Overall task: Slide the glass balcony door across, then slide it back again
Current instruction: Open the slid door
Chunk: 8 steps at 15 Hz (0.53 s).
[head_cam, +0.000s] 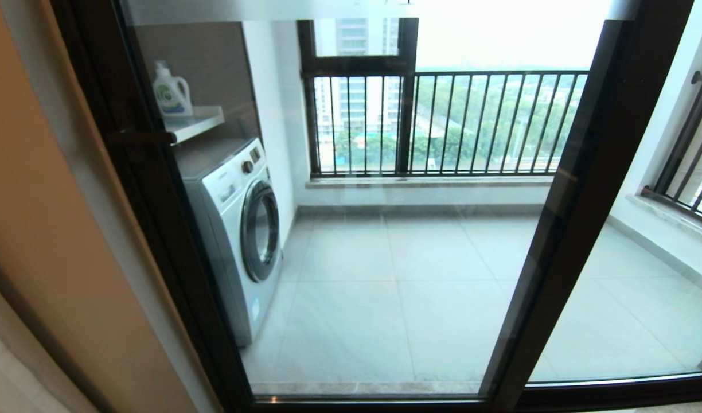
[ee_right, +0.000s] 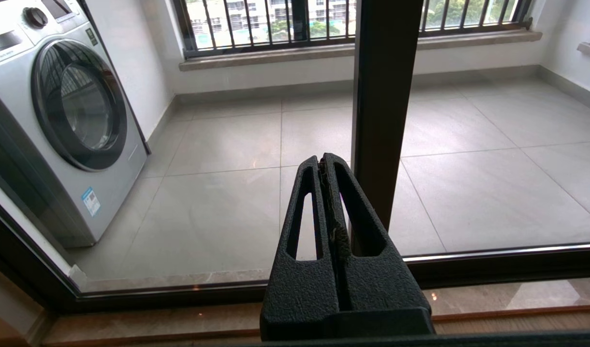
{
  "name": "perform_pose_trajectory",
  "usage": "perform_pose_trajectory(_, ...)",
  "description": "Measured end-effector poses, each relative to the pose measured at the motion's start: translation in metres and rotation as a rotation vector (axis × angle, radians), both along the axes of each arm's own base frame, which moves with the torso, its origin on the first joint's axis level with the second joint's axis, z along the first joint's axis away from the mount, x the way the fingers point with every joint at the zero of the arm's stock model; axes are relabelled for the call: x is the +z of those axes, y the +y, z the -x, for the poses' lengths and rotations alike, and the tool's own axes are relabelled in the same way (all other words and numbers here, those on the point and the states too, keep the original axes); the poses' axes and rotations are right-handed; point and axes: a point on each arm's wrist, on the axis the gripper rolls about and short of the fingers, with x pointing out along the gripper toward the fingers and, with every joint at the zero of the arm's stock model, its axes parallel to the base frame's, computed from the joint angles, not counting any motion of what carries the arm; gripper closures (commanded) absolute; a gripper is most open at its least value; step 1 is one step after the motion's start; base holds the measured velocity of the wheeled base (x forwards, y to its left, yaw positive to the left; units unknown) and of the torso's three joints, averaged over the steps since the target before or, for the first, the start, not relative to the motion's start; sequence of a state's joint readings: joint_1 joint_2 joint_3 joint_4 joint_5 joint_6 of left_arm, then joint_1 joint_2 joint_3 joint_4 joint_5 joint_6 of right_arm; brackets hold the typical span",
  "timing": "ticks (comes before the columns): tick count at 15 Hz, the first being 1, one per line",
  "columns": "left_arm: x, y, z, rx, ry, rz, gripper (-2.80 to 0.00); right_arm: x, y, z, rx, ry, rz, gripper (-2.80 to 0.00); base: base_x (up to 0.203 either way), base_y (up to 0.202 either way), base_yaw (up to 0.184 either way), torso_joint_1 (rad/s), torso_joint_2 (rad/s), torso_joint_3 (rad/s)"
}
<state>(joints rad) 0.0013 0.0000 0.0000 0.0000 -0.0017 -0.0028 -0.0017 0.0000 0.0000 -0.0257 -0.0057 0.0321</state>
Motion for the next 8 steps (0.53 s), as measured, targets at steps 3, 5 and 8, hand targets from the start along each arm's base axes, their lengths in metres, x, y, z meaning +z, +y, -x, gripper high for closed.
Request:
perform_pose_trajectory(3, 0.0000, 0.0000, 0.0000, 0.000, 0.000, 0.000, 0.00, 0.0000, 0.0000, 0.0000, 0.000, 0.000, 0.000, 0.00, 0.000, 0.000, 0.000, 0.000, 0.00, 0.000)
perform_pose_trajectory(5, 0.0000, 0.0000, 0.0000, 0.000, 0.000, 0.000, 0.00, 0.0000, 0.0000, 0.0000, 0.000, 0.000, 0.000, 0.00, 0.000, 0.000, 0.000, 0.000, 0.00, 0.000)
perform_pose_trajectory(8, 0.0000, 0.0000, 0.0000, 0.000, 0.000, 0.000, 0.00, 0.0000, 0.0000, 0.0000, 0.000, 0.000, 0.000, 0.00, 0.000, 0.000, 0.000, 0.000, 0.00, 0.000)
